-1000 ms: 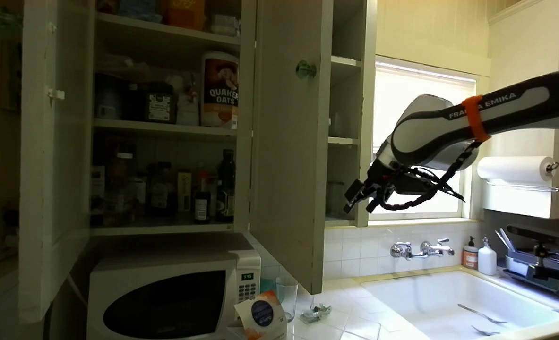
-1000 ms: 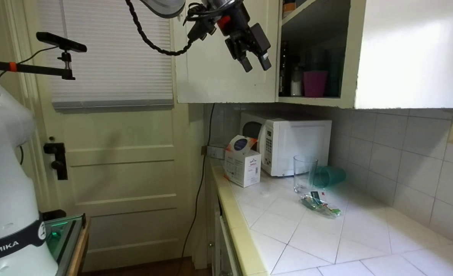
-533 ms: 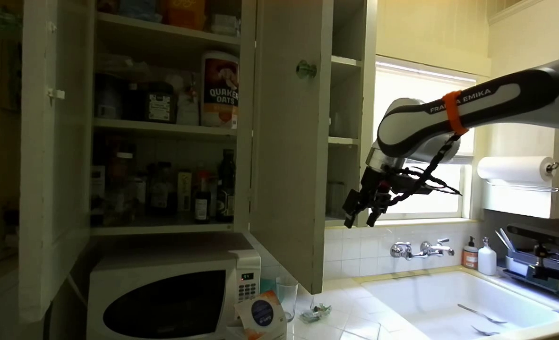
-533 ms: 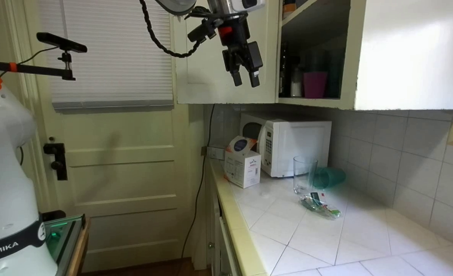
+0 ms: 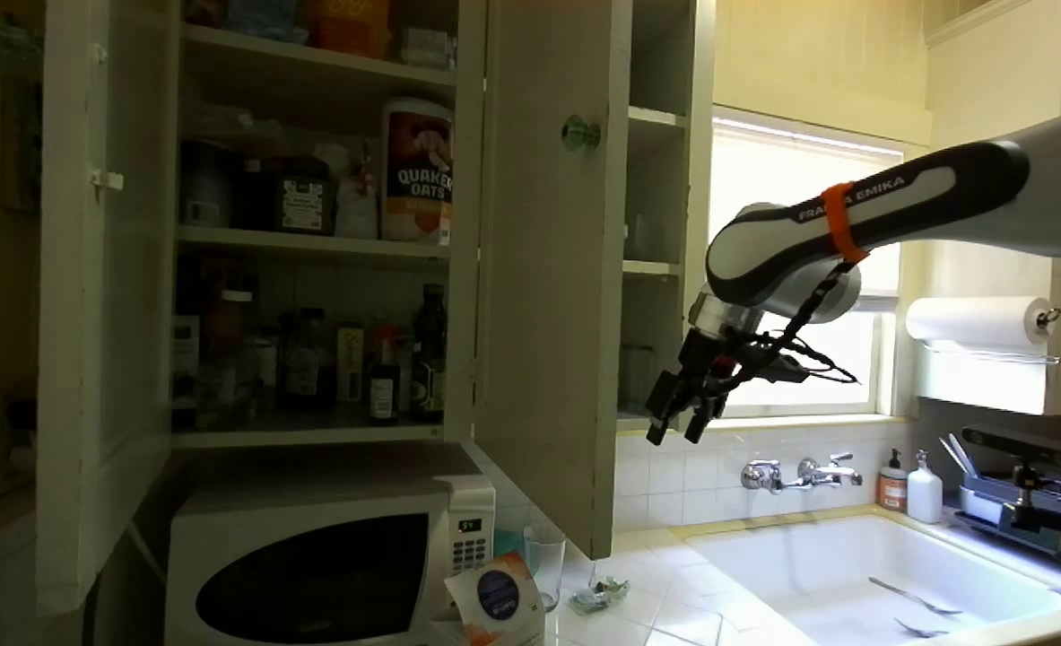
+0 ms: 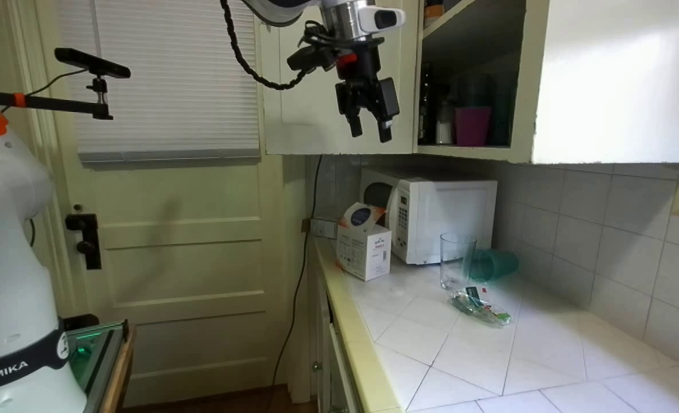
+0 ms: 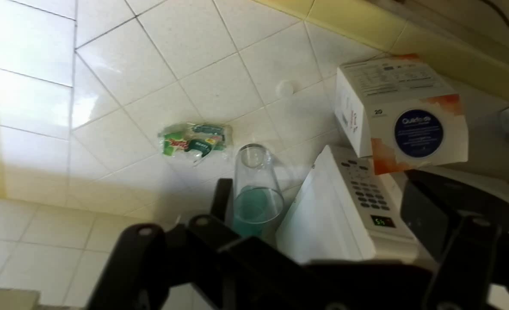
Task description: Open the right cabinet door then put the white box on the bottom shelf.
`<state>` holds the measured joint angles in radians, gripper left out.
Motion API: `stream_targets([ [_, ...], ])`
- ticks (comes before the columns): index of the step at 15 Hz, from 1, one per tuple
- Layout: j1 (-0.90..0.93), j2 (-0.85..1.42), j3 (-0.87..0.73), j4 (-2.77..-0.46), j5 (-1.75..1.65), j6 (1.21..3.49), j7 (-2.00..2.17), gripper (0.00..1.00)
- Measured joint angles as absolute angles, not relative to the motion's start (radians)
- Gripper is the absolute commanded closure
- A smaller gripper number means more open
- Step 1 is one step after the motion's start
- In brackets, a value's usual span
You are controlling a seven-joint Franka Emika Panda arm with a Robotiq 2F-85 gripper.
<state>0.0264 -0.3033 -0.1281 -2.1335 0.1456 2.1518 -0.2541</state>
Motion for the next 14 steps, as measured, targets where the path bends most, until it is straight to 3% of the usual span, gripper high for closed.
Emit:
stream_targets([
  [6,0.032,-0.040,-0.189,-2.088,0.468,2.157,-0.622,0.00],
  [14,0.016,0.154,-0.049,-2.063,0.474,2.383,-0.538,0.00],
])
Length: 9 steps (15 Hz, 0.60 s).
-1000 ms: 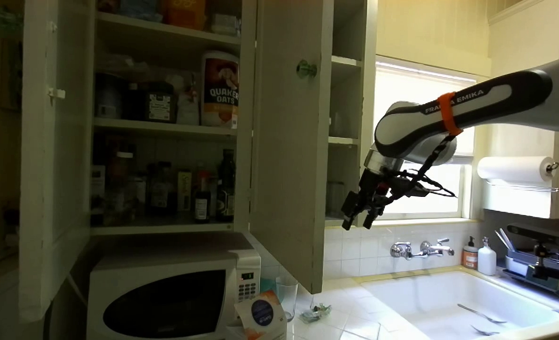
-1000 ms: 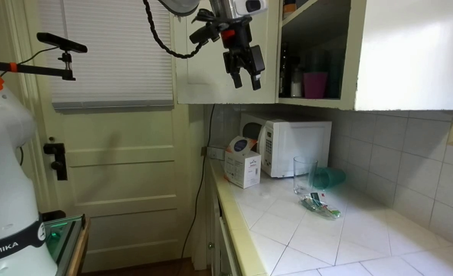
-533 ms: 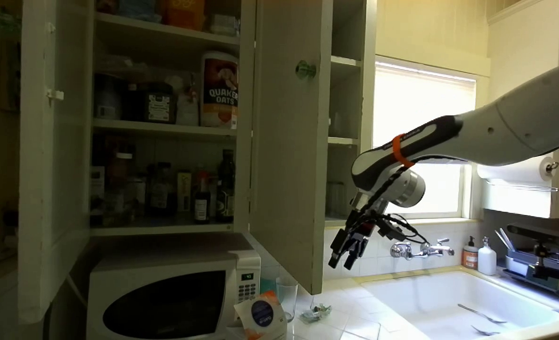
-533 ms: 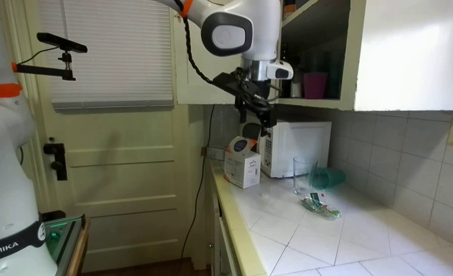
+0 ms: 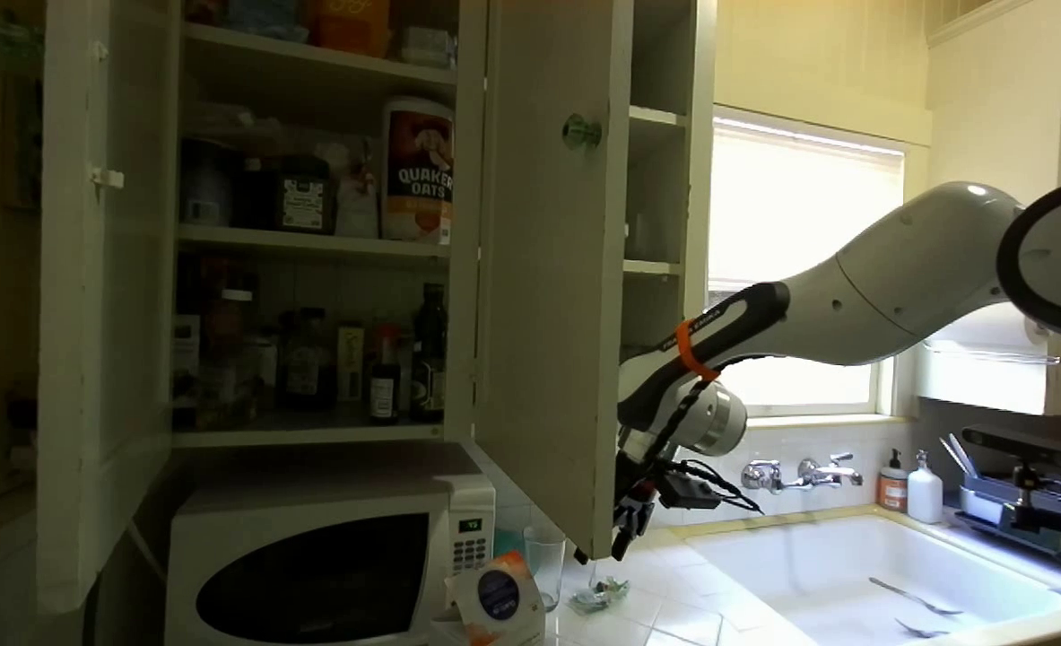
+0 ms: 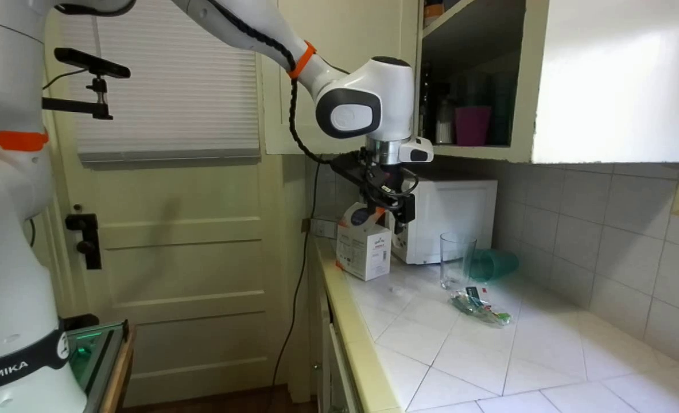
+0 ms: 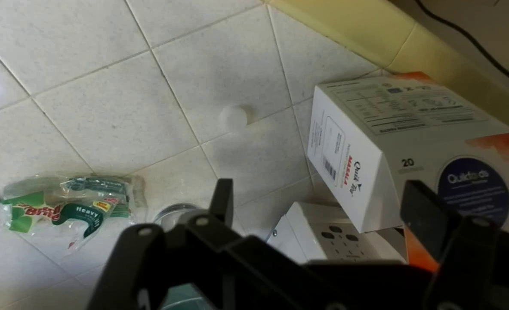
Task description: Open the right cabinet door then put the white box on the bottom shelf.
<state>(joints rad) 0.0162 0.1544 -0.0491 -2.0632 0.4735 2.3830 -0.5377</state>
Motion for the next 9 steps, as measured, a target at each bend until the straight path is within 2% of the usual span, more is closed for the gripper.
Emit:
stream_targets([
  [9,-0.036,0.197,0.022,-2.034,0.588,2.413,-0.601,0.00],
])
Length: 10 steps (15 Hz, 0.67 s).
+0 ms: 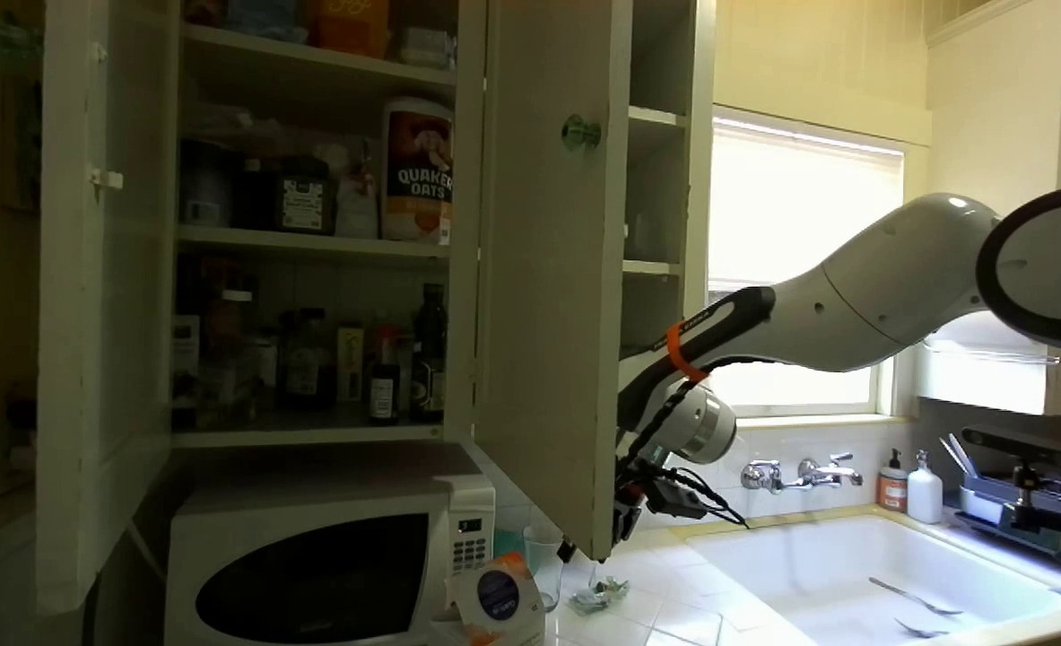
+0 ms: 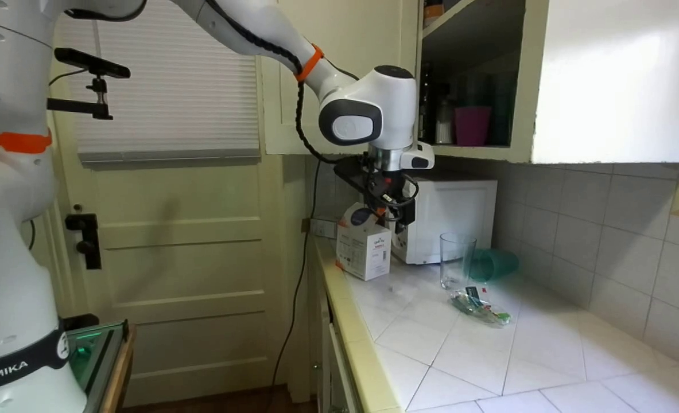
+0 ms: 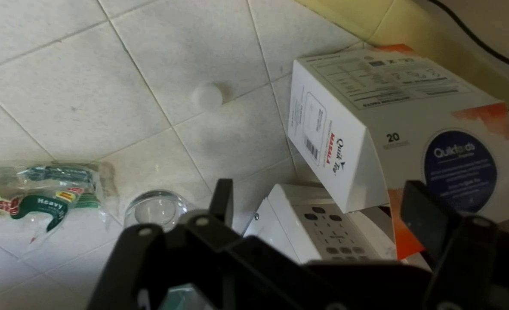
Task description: Open the right cabinet door then put the white box on the bottom shelf.
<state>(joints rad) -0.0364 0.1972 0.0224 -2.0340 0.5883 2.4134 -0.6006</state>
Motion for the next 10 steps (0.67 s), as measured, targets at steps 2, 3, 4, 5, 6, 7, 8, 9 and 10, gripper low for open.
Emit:
stream_targets([
  [2,-0.045,0.230,0.041,-2.015,0.627,2.427,-0.616,0.00],
  [3,-0.050,0.247,0.048,-2.005,0.643,2.431,-0.621,0.00],
  [4,-0.055,0.263,0.053,-1.993,0.656,2.434,-0.625,0.00],
  [5,-0.058,0.278,0.058,-1.984,0.666,2.439,-0.625,0.00],
  [6,-0.062,0.291,0.062,-1.974,0.676,2.448,-0.626,0.00],
  [7,-0.066,0.304,0.067,-1.964,0.682,2.450,-0.627,0.00],
  [8,-0.072,0.318,0.074,-1.952,0.687,2.450,-0.631,0.00],
  [9,-0.076,0.332,0.081,-1.939,0.689,2.450,-0.632,0.00],
  [10,-0.079,0.347,0.087,-1.927,0.691,2.450,-0.632,0.00],
])
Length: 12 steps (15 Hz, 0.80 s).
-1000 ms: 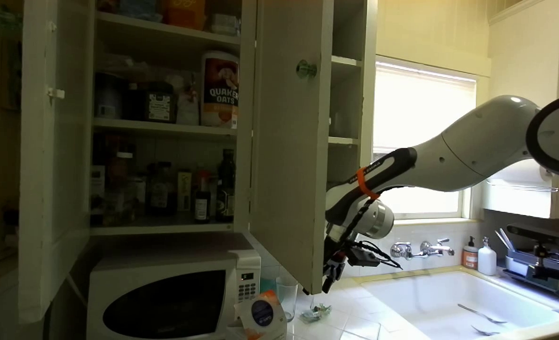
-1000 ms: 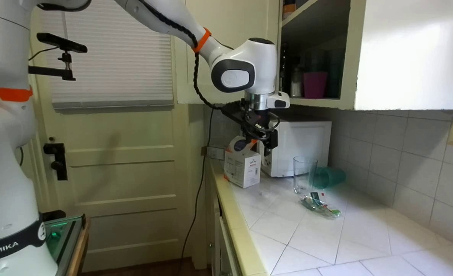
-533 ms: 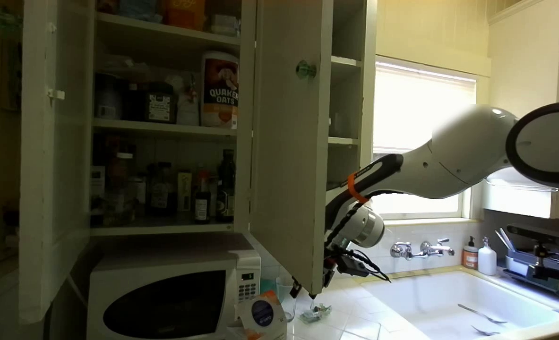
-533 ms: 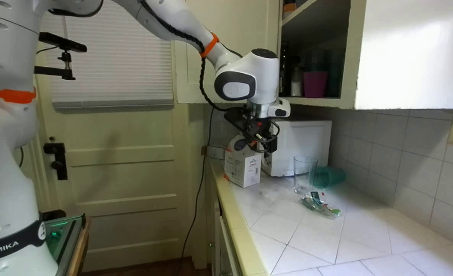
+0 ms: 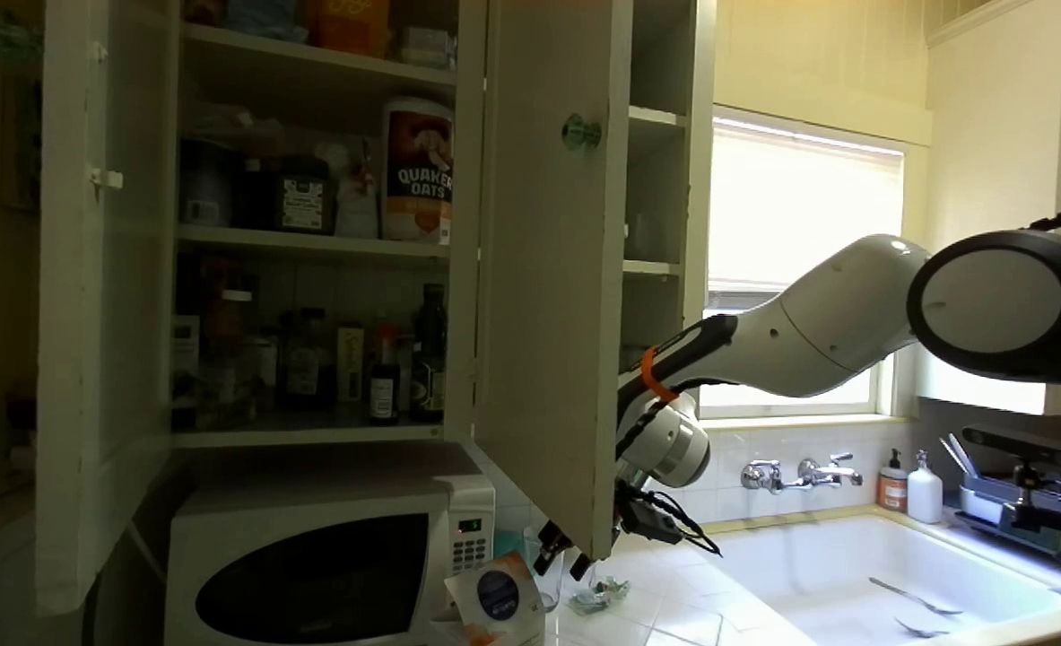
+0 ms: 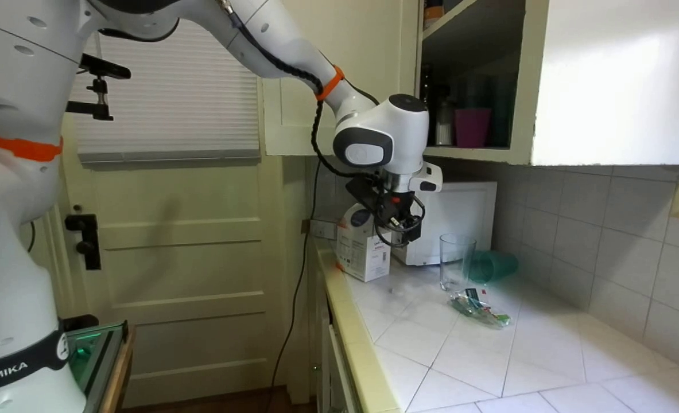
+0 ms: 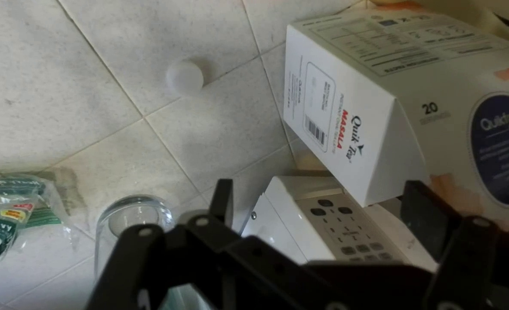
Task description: Open the right cabinet door then put the white box on the bottom shelf.
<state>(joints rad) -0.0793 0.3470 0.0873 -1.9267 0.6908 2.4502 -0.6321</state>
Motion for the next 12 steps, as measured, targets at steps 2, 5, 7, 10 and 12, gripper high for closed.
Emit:
stream_targets([
  [2,-0.087,0.381,0.102,-1.899,0.693,2.450,-0.633,0.00],
  [5,-0.103,0.431,0.125,-1.858,0.700,2.445,-0.642,0.00],
  [7,-0.123,0.461,0.147,-1.830,0.723,2.429,-0.674,0.00],
  [10,-0.155,0.495,0.175,-1.791,0.772,2.383,-0.747,0.00],
  [12,-0.172,0.509,0.182,-1.766,0.799,2.315,-0.794,0.00],
])
